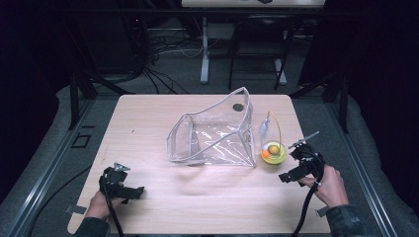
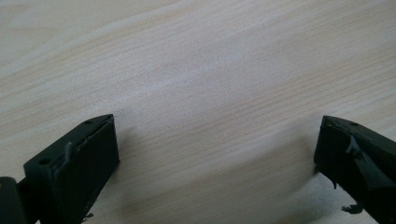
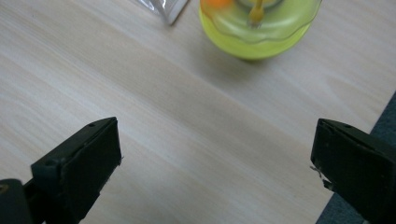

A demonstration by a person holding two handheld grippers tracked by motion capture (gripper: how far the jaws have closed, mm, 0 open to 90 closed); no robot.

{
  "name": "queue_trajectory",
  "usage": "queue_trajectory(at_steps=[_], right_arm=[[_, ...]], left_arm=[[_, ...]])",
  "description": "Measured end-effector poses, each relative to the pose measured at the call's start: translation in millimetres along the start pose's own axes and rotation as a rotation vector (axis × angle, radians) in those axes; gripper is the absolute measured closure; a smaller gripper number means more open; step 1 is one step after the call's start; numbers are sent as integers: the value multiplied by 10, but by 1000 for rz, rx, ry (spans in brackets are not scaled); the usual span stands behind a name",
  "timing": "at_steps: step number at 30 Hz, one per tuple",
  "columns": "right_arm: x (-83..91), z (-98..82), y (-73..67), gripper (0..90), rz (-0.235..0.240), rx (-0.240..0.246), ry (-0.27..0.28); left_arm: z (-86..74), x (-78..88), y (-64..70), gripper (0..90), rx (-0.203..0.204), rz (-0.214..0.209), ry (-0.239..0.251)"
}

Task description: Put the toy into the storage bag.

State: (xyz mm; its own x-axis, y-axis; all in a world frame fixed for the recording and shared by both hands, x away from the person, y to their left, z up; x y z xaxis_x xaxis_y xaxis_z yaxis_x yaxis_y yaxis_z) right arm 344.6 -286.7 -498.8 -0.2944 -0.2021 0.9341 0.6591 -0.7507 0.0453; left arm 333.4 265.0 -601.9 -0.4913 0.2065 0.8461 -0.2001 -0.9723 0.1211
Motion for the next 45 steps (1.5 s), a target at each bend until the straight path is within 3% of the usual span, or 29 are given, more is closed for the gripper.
queue_trajectory(at_steps=[9, 10, 19, 32, 34, 35, 38, 40, 45], right_arm=[[108, 201, 77, 0, -27, 46, -30], [110, 227, 73, 0, -22, 35, -12], [170, 440, 136, 10, -4, 89, -26], [235, 725, 201, 4, -17, 132, -49], [258, 764, 200, 44, -18, 137, -46], [286, 807, 198, 121, -29, 140, -29], [309, 849, 191, 141, -31, 129, -10], [346, 884, 217, 161, -45, 152, -29], [419, 968, 229, 294, -66, 163, -3]], left_arm=[[-4, 5, -1, 0, -2, -5, -3], [-3, 4, 0, 0, -2, -4, -4], [-2, 1, 0, 0, -2, 0, 1], [-1, 0, 2, 0, -1, -1, 0], [-1, 1, 2, 0, -1, 0, -1], [-1, 1, 2, 0, -1, 0, -1], [0, 1, 2, 0, -1, 0, -2], [0, 1, 2, 0, -1, 0, -2], [0, 1, 2, 0, -2, 0, -3]])
Point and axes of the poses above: each handheld gripper's, and its own axes: x roughly backward along the jaws, z roughly out of its top, y roughly to its right, the point moved 3 cm from there along -x, roughly forward along the jaws, and after that the axes turned 13 degrees about x, right-handed, at the moved point
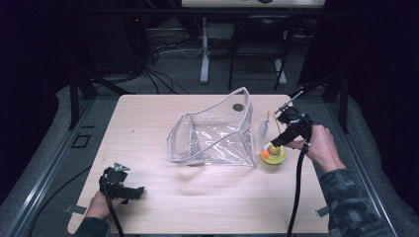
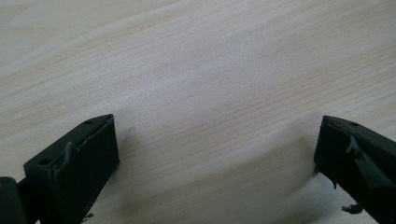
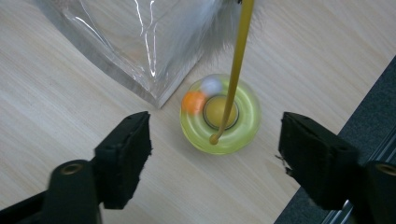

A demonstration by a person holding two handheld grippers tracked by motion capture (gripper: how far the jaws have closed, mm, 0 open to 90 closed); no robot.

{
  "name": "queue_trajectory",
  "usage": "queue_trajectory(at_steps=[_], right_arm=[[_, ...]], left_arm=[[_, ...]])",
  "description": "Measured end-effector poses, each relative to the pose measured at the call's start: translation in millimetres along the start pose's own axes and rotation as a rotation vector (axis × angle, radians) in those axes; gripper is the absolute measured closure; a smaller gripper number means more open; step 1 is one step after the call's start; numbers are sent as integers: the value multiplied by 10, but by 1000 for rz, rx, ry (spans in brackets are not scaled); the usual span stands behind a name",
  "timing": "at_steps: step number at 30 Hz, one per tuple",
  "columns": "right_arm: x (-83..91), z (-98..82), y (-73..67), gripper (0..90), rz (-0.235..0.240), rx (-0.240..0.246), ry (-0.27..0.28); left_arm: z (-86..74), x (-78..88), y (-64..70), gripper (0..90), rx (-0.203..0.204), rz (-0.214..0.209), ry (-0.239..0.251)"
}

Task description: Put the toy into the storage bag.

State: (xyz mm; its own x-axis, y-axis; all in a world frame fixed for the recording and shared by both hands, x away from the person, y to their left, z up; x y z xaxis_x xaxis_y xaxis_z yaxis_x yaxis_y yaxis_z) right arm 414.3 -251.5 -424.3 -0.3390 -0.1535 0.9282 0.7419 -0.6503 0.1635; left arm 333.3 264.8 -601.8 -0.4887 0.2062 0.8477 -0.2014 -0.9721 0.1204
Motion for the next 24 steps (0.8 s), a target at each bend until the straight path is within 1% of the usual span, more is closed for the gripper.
queue_trajectory(at_steps=[1, 2, 3, 5, 6, 7, 9, 12, 13, 14, 15, 17, 18, 21, 22, 23, 24], right_arm=[[0, 0, 0, 294, 0, 0, 0], [27, 23, 9, 344, -6, 9, 0], [27, 23, 9, 344, -6, 9, 0], [51, 46, 16, 392, -6, 15, 7], [77, 65, 30, 432, -3, 26, 2], [77, 65, 30, 432, -3, 26, 2], [85, 81, 39, 485, -9, 29, 1], [76, 114, 49, 558, -14, 43, -19], [76, 114, 49, 558, -14, 43, -19], [71, 128, 55, 582, -9, 44, -28], [71, 128, 55, 582, -9, 44, -28], [69, 146, 66, 609, -8, 43, -33], [67, 163, 71, 643, -12, 38, -31], [65, 176, 75, 666, -9, 43, -35], [52, 184, 70, 698, -12, 36, -31], [52, 184, 70, 698, -12, 36, -31], [47, 188, 71, 729, -14, 36, -29]], left_arm=[[0, 0, 0, 0, 0, 0, 0], [1, 1, 0, 0, 0, -2, -2], [1, 0, 0, 0, 1, 0, 0], [1, 1, -1, 0, -1, -1, -3], [2, 3, -2, 0, -2, -3, -5], [2, 3, -2, 0, -2, -3, -5], [2, 3, -2, 0, -2, -3, -5], [2, 3, -2, 0, -2, -3, -5], [3, 3, -1, 0, -2, -2, -6], [3, 3, -2, 0, -2, -2, -6], [3, 3, -2, 0, -2, -2, -6], [3, 3, -2, 0, -2, -2, -6], [3, 3, -1, 0, -2, -2, -7], [3, 3, -2, 0, -3, -2, -7], [3, 3, -1, 0, -2, -2, -7], [3, 3, -1, 0, -2, -2, -7], [3, 3, -2, 0, -2, -2, -7]])
Point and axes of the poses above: each handheld gripper's, and its own axes: x roughly backward along the jaws, z roughly out of its top, y roughly to its right, the point moved 3 cm from there along -x, roughly forward along the jaws, and after that the axes turned 13 degrees about x, right-handed, at the moved point
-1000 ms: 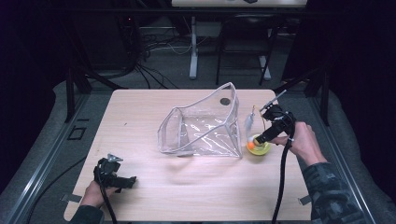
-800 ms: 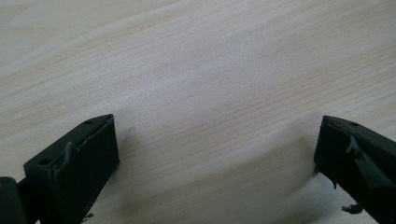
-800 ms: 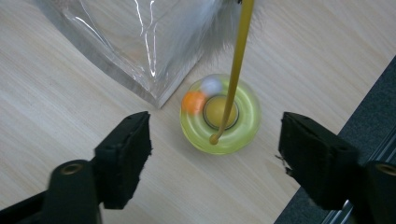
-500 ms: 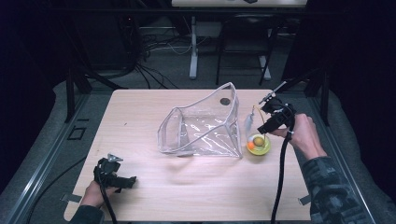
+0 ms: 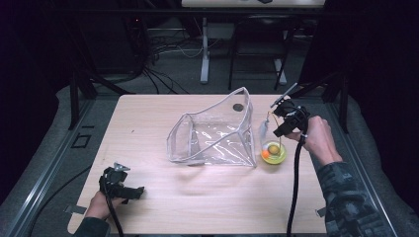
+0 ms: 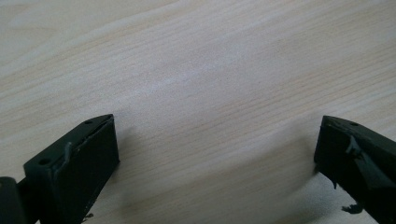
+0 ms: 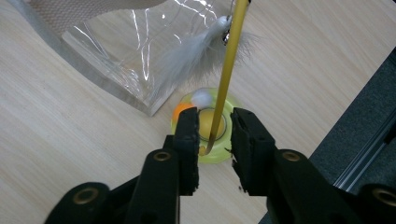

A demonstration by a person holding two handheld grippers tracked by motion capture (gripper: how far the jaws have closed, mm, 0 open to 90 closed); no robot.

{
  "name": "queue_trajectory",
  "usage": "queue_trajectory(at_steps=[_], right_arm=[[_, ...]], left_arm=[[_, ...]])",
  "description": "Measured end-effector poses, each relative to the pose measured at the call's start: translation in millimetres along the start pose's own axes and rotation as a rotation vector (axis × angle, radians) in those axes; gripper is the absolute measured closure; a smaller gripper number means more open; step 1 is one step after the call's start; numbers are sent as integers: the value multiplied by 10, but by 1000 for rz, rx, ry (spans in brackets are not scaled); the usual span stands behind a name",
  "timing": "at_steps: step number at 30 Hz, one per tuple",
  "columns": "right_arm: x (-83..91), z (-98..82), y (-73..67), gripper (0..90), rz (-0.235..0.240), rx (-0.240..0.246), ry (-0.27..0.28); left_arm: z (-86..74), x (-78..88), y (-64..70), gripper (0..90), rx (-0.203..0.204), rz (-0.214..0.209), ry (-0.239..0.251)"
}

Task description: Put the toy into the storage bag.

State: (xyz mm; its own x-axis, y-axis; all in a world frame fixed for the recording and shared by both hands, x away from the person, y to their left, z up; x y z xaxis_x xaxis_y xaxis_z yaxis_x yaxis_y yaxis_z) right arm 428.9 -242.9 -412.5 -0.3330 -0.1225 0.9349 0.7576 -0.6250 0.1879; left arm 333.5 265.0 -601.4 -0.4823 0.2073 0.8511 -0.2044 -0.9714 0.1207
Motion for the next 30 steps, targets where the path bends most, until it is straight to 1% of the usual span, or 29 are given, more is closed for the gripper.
queue_trajectory(at_steps=[1, 3, 4, 6, 8, 10, 11, 13, 17, 20, 25, 26, 30], right_arm=[[0, 0, 0, 729, 0, 0, 0], [-7, -1, 7, 766, 0, 3, -6], [-17, -7, 14, 802, -3, 3, -5], [-19, -11, 21, 819, -3, 6, -9], [-33, -14, 17, 855, 1, -6, 8], [-31, -18, 27, 871, -5, -1, 9], [-32, -18, 27, 874, -8, -8, 15], [-26, -21, 43, 876, -13, -1, 6], [-19, -29, 68, 878, -18, -5, 9], [-6, -44, 97, 880, -15, -7, 17], [2, -54, 109, 880, -11, -10, 23], [1, -57, 110, 881, -13, -14, 31], [46, -55, 123, 881, -5, -16, 35]], left_arm=[[0, 0, 0, 0, 0, 0, 0], [0, 0, 0, 0, 0, 0, 0], [0, 0, 0, 0, -1, -1, 0], [-1, 0, -2, 0, -5, -4, 2], [-1, 0, -2, 0, -5, -4, 2], [-1, 0, -2, 0, -6, -4, 2], [-1, 0, -2, 0, -6, -4, 2], [-2, -3, -1, 0, -5, -1, 7], [-5, -4, -1, 0, -4, -2, 10], [-4, -4, 0, 0, -4, -1, 10], [-4, -4, -1, 0, -6, -1, 10], [-4, -4, -1, 0, -6, -1, 10], [-5, -4, 0, 0, -4, -2, 11]])
Point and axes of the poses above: each handheld gripper's, and its own axes: x roughly backward along the jaws, z roughly out of its top, y roughly to its right, the point moved 3 cm from there along -x, roughly forward along the jaws, and after that the axes turned 13 degrees about x, right-handed, at the moved point
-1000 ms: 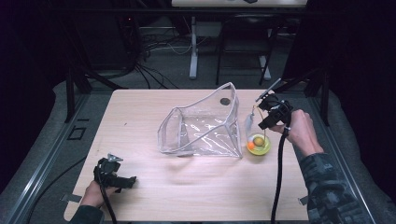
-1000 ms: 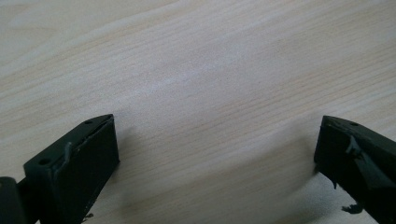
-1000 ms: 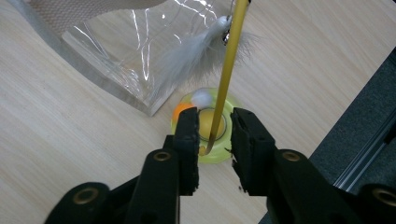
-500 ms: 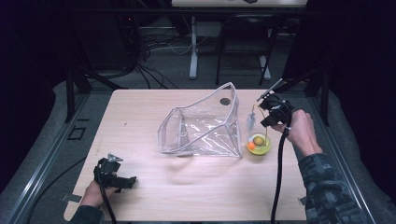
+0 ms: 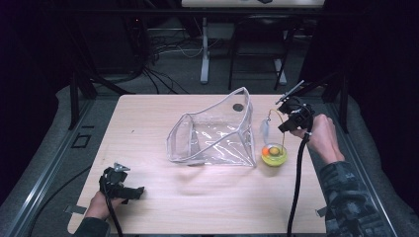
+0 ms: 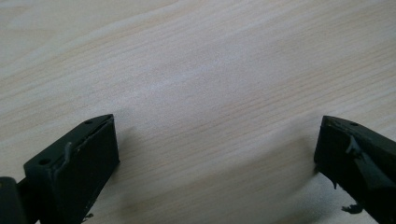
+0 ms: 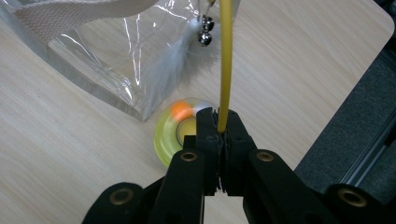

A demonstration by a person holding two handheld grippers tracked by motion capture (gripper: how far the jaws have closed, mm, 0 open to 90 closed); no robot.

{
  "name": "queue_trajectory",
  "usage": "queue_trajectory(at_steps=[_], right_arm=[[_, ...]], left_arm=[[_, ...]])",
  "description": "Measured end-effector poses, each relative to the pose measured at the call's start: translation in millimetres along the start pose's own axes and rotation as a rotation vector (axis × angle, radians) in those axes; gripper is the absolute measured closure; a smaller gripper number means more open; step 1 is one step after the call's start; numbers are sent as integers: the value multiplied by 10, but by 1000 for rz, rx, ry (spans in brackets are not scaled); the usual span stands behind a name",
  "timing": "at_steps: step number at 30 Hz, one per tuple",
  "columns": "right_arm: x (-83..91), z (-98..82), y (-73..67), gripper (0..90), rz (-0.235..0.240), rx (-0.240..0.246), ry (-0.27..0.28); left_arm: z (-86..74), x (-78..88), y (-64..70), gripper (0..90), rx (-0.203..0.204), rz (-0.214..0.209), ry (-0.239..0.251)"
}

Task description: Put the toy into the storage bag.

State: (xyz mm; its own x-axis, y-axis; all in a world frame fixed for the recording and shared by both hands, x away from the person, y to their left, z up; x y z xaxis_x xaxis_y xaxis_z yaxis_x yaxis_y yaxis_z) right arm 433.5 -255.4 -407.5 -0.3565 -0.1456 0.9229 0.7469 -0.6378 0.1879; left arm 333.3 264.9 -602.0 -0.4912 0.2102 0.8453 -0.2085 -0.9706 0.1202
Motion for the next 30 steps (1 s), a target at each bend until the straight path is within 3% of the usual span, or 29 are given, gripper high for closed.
queue_trajectory(at_steps=[23, 24, 30], right_arm=[[209, 75, 96, 880, -2, 5, -24], [227, 81, 108, 880, -4, 22, -38], [314, 133, 113, 881, -4, 13, -21]], left_arm=[[-1, 1, 3, 0, 4, -5, 1], [-1, 1, 4, 0, 4, -5, 1], [1, 2, 2, 0, -1, -6, 0]])
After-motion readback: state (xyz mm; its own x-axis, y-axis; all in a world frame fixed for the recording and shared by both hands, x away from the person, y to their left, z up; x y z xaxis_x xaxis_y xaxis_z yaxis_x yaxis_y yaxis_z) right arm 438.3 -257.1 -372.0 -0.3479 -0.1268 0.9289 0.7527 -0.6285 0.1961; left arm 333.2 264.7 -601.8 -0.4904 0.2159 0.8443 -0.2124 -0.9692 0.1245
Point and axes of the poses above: each handheld gripper's, and its own axes: x roughly backward along the jaws, z roughly out of its top, y roughly to its right, the point moved 3 cm from there along -x, roughly forward along the jaws, and after that the axes turned 13 degrees about x, right-handed, at the moved point
